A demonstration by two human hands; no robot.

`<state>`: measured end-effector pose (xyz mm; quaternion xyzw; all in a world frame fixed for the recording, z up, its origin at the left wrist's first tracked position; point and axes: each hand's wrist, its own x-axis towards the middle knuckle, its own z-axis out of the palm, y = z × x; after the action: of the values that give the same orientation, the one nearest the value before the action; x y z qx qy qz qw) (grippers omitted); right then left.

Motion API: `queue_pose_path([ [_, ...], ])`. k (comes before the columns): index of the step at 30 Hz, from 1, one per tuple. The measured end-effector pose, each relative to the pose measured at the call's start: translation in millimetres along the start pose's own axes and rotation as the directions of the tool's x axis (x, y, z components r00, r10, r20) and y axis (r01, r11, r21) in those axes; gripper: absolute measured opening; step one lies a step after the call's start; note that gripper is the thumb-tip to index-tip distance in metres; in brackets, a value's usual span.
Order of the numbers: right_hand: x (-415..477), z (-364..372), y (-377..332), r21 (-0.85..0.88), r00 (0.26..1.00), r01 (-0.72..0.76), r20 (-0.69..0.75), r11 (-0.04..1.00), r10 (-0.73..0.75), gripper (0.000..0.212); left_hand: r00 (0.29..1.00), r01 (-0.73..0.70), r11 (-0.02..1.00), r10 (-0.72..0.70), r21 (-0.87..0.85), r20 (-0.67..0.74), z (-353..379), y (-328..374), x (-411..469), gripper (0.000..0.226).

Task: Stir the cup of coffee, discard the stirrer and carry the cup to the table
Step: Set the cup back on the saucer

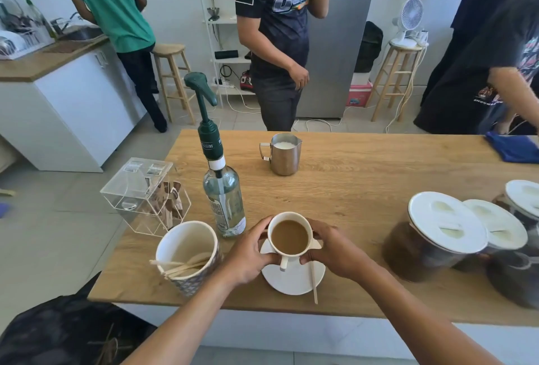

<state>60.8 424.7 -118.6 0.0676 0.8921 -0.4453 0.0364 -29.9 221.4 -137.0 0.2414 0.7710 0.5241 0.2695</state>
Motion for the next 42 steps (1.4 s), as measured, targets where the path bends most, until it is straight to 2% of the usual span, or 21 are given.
queue_pose_path([
  [7,-3,7,10,0.025,0.996,-0.083,0.024,0.996,0.082,0.070,0.999,-0.016,0.998,0.019,0.058,-0.040,8,-13,2,0.081],
  [22,-8,11,19,-0.027,0.993,-0.108,0.033,0.994,0.109,0.068,0.999,-0.017,0.990,0.024,0.143,-0.048,20,-28,-1,0.082],
  [42,-9,18,24,-0.014,0.987,-0.159,0.018,0.987,0.159,0.072,0.999,0.001,0.990,0.004,0.141,-0.034,22,-40,1,0.087],
])
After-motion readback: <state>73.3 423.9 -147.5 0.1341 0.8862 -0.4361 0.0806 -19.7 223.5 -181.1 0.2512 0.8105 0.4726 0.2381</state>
